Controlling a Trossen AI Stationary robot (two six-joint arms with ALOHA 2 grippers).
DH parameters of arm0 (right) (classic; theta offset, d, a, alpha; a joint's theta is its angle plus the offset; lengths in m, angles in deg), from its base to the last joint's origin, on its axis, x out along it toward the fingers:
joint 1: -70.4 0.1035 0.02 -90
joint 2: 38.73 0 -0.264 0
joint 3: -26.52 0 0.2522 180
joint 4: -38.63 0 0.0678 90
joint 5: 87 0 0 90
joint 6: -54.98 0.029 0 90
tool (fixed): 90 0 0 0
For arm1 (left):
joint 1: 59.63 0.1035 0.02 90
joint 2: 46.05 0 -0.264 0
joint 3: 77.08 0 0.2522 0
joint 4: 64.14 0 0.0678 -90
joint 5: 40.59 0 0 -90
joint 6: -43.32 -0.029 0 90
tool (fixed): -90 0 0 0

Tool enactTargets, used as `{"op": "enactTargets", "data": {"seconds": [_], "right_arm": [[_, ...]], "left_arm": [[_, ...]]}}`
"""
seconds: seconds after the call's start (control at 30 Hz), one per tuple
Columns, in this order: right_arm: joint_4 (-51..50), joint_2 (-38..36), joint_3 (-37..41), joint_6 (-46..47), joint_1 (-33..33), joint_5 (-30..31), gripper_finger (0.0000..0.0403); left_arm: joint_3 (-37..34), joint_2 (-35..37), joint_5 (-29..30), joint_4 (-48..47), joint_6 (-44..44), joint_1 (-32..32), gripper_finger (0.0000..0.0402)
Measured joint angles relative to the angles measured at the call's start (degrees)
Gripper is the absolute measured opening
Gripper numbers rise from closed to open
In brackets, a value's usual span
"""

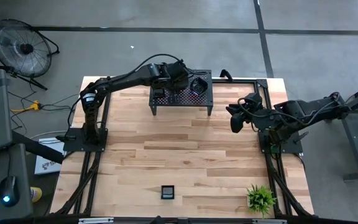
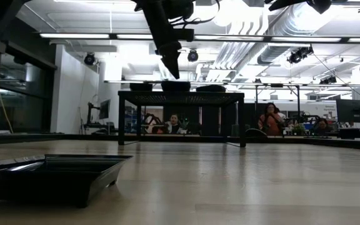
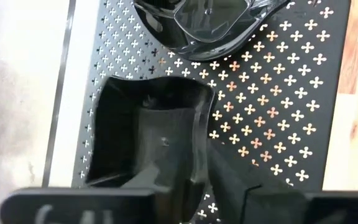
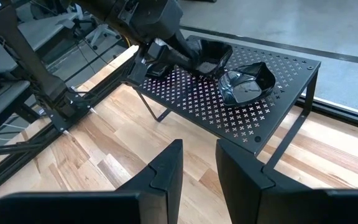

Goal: Pick & Place Mini shaped plates
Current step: Stack the distorted square plate on top of the distorted square plate on the shelf, then stack the square plate on top of the square plate on the shelf

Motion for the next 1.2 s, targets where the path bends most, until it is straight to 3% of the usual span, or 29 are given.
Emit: {"op": "enactTargets", "data": {"seconds": [0.27,0.5,0.67,0.9,1.2], "right_arm": [[-0.33,0.0,0.0,-0.02,0.0,-0.08,0.0091],[-0.48,0.0,0.0,-0.05,0.04,-0.89,0.0091],[-0.48,0.0,0.0,-0.97,0.04,-2.43,0.0091],[-0.75,0.0,0.0,-1.09,0.04,-2.92,0.0091],[-0.87,0.0,0.0,-1.09,0.04,-3.26,0.0091]], "left_arm": [[0.0,0.14,0.78,-0.17,-1.38,0.0,0.0126],[-0.04,4.28,-4.31,-2.24,-3.23,-0.02,0.0133],[-0.04,8.92,-9.01,-8.85,-2.77,-1.65,0.0134],[0.0,13.41,-9.21,-18.82,2.1,-10.76,0.0134],[-0.26,13.32,-5.51,-22.0,15.04,-31.45,0.0134]]}}
